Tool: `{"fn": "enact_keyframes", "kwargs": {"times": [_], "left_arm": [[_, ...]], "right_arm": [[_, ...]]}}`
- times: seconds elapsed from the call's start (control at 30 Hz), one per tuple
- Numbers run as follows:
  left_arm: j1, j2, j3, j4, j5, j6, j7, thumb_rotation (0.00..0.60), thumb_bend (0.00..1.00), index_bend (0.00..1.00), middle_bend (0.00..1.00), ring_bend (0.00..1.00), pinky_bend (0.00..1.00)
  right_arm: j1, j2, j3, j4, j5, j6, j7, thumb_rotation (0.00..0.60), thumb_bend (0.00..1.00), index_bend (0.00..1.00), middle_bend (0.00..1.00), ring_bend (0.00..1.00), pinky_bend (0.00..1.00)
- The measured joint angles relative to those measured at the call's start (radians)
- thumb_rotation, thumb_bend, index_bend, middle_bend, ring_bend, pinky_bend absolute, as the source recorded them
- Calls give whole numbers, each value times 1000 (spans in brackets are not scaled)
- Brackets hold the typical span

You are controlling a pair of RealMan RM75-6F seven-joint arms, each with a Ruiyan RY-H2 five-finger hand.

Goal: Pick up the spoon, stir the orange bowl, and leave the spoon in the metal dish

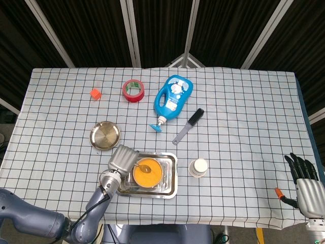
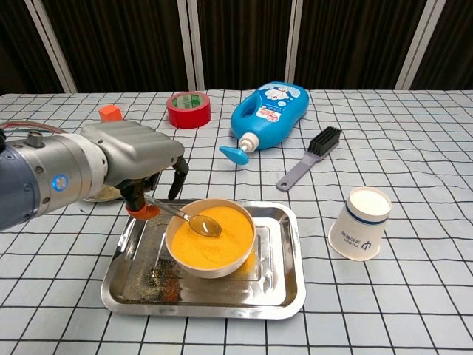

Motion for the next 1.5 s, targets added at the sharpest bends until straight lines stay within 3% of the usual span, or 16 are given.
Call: {"fn": "enact_keyframes", "kwargs": {"times": [1.5], "left_arm": [[-52, -53, 28, 49, -34, 33, -38, 600, 532, 488, 1000, 1000, 1000]], "right_arm": [[-1, 4, 0, -5, 5, -2, 8, 600, 312, 0, 0, 0, 0]]}}
